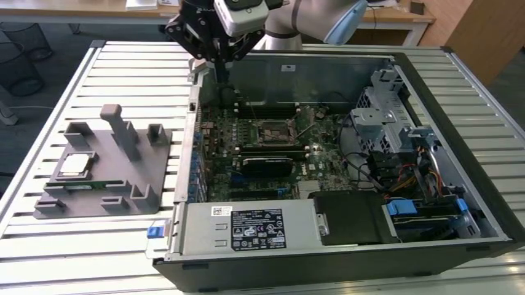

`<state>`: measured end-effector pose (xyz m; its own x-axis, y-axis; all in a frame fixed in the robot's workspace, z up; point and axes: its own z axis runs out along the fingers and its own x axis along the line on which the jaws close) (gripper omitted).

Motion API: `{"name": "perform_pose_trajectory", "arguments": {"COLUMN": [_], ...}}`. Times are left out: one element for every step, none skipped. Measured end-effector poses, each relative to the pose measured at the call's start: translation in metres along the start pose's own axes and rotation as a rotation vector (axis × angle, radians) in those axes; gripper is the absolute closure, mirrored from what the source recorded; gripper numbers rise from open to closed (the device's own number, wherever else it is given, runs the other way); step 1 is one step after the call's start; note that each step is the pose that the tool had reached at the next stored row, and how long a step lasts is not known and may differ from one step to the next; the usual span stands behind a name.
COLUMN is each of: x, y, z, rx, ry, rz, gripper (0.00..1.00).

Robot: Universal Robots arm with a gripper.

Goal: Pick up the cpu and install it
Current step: 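Reach for the cpu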

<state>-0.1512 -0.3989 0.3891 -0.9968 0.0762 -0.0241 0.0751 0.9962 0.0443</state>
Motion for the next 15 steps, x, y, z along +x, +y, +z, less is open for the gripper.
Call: {"name": "perform_pose_trajectory", "arguments": {"x": [0.0003, 0.0006, 0.0009, 0.0011, 0.0014, 0.0017, 0.002, 0.0023, 0.0027, 0.0031, 0.0034, 0.0037, 0.0041, 0.0044, 0.0047], "y": [0.0, -0.0001, -0.0001, -0.0001, -0.0001, -0.0002, -0.0002, -0.0002, -0.0002, -0.0003, -0.0003, -0.0003, -0.0003, -0.0004, -0.0004], "z": [0.0001, 0.0001, 0.0002, 0.0003, 0.0003, 0.0004, 0.0004, 0.0005, 0.0006, 0.0007, 0.0007, 0.0008, 0.0008, 0.001, 0.001], "rx": [0.0, 0.0, 0.0, 0.0, 0.0, 0.0, 0.0, 0.0, 0.0, 0.0, 0.0, 0.0, 0.0, 0.0, 0.0], "ry": [0.0, 0.0, 0.0001, 0.0, 0.0, 0.0001, 0.0001, 0.0001, 0.0001, 0.0001, 0.0001, 0.0001, 0.0001, 0.0001, 0.0001], "rz": [0.0, 0.0, 0.0, 0.0, 0.0, 0.0, 0.0, 0.0, 0.0, 0.0, 0.0, 0.0, 0.0, 0.0, 0.0], "gripper": [0.89, 0.89, 0.89, 0.89, 0.89, 0.89, 0.89, 0.89, 0.89, 0.89, 0.89, 0.89, 0.89, 0.89, 0.89]}}
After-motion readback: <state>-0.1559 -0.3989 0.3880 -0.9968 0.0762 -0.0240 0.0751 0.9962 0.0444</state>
